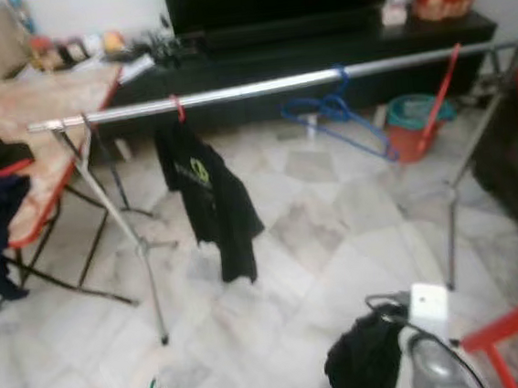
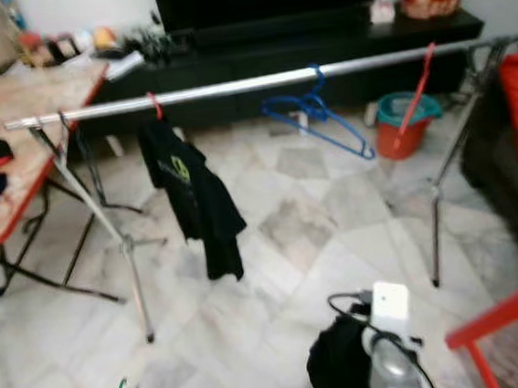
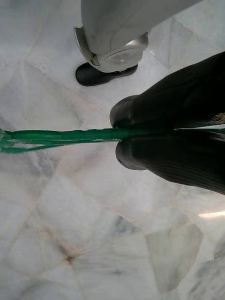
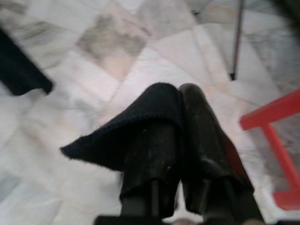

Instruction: Hang hanger

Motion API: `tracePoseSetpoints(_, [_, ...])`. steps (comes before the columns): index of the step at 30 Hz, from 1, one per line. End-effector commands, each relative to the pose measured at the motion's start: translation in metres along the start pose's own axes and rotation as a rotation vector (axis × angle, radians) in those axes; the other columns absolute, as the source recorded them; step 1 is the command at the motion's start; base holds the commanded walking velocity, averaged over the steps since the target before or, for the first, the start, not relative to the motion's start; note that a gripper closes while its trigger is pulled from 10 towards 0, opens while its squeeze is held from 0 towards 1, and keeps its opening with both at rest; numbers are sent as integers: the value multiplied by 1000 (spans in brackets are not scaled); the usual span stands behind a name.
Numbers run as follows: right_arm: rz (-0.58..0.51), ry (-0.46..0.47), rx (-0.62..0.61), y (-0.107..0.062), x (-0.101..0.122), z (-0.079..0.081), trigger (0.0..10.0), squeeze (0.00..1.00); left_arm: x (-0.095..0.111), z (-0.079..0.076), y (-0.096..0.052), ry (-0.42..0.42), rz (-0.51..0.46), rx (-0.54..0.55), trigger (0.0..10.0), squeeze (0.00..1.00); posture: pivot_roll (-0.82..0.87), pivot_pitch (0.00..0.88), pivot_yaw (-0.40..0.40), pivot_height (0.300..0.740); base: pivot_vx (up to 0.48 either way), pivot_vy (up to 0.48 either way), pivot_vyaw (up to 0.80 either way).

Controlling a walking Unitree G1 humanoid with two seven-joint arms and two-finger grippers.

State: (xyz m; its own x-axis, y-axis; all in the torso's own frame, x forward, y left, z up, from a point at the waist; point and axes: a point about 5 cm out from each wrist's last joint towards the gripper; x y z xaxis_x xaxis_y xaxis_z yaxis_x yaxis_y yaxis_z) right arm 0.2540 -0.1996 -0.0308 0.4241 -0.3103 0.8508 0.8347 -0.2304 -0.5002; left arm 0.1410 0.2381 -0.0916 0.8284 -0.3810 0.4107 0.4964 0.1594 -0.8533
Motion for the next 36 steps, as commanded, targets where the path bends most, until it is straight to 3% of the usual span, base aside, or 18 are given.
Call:
tracePoseSetpoints(1, [-49,-8,16,5,15,2,10000,0,-3,0,-1,-5,8,8,10000,0,-78,0,52,740,-300,0,0])
tracePoseSetpoints(9, [-89,-8,40,11,32,5,10000,0,4,-1,1,-12,-14,22,10000,0,-79,0,38,740,-74,0,0])
tracePoseSetpoints(11, [-98,-16,50,12,37,5,10000,0,22,8,3,-26,-77,42,10000,0,-81,0,32,740,0,0,0])
tracePoseSetpoints(20, [-115,-38,53,17,50,7,10000,0,69,26,6,-22,-209,63,10000,0,-84,0,30,740,0,0,0])
tracePoseSetpoints(25, [-137,-49,72,19,61,10,10000,0,85,33,5,-4,-269,69,10000,0,-81,0,23,740,0,0,0])
tracePoseSetpoints(28, [-134,-82,82,21,66,10,10000,0,109,43,1,10,-381,75,10000,0,-75,0,16,740,0,0,0])
tracePoseSetpoints(29, [-134,-96,97,23,72,11,10000,0,131,51,-5,31,-484,68,10000,0,-72,0,13,740,0,0,0])
tracePoseSetpoints(30, [-134,-96,97,23,72,11,10000,0,131,51,-5,31,-484,68,10000,0,-72,0,13,740,0,0,0])
tracePoseSetpoints(32, [-126,-119,122,24,77,13,10000,0,151,57,-12,46,-582,46,10000,0,-69,0,10,740,0,0,0])
tracePoseSetpoints(33, [-113,-188,149,26,83,16,10000,0,166,57,-19,86,-661,-18,10000,0,-72,0,10,740,0,0,0])
tracePoseSetpoints(34, [-113,-188,149,26,83,16,10000,0,166,57,-19,86,-661,-18,10000,0,-72,0,10,740,0,0,0])
tracePoseSetpoints(36, [-110,-247,185,29,95,21,10000,0,181,50,-30,187,-739,-159,10000,0,-87,0,13,740,0,0,0])
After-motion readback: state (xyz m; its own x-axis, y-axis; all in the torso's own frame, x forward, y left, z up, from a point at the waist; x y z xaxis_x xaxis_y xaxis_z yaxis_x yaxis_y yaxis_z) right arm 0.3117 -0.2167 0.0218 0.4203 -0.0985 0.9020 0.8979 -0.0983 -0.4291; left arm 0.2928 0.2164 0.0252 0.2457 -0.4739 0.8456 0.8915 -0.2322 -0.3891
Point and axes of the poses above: a point about 5 cm out from each wrist's last joint towards the gripper, its own y axis pointing out of the wrist towards the gripper, its own x axis along the axis of the wrist's last joint, z = x × y, and after that the axes turned 14 degrees about y, right-handed
